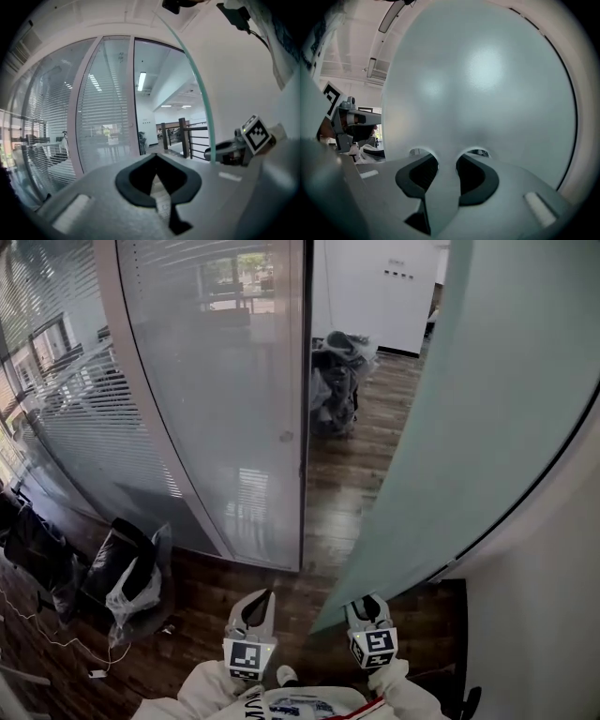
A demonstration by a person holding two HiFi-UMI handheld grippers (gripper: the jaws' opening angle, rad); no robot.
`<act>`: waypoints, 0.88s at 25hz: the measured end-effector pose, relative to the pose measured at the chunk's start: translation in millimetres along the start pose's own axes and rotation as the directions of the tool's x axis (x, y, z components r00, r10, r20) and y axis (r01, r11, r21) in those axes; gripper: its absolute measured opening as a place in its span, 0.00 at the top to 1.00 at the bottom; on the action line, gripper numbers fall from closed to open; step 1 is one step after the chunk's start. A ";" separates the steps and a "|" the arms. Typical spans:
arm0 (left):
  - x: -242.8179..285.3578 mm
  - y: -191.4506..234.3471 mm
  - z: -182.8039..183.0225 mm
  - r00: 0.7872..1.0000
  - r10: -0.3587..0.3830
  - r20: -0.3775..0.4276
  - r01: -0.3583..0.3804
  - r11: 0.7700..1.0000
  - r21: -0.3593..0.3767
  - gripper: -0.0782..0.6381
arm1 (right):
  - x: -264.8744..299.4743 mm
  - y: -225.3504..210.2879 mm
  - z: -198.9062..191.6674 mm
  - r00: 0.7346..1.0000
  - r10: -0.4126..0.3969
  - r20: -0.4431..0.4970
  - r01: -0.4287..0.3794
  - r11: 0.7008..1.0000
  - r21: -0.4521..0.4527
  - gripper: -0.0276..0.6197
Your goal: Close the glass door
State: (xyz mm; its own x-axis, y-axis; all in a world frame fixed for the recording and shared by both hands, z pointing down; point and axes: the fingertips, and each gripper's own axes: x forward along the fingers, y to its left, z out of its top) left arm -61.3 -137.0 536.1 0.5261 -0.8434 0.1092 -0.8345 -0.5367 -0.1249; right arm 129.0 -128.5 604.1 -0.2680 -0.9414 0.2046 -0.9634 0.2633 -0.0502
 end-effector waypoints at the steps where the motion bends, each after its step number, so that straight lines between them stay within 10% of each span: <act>1: 3.3 5.1 -2.3 1.000 0.001 0.001 -0.001 1.000 0.003 0.89 | 5.3 -1.3 2.0 1.000 -0.010 0.004 0.010 1.000 0.001 0.76; 22: 68.6 84.2 -22.9 0.991 0.110 -0.072 -0.113 0.993 -0.029 0.89 | 108.3 -15.8 23.7 0.998 -0.041 -0.041 0.040 0.999 -0.022 0.76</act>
State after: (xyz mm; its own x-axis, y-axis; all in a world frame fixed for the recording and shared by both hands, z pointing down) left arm -99.1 -239.5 555.7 0.4175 -0.8934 0.1657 -0.8928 -0.4373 -0.1080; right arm 115.0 -239.6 603.9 -0.2282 -0.9420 0.2461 -0.9729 0.2303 -0.0204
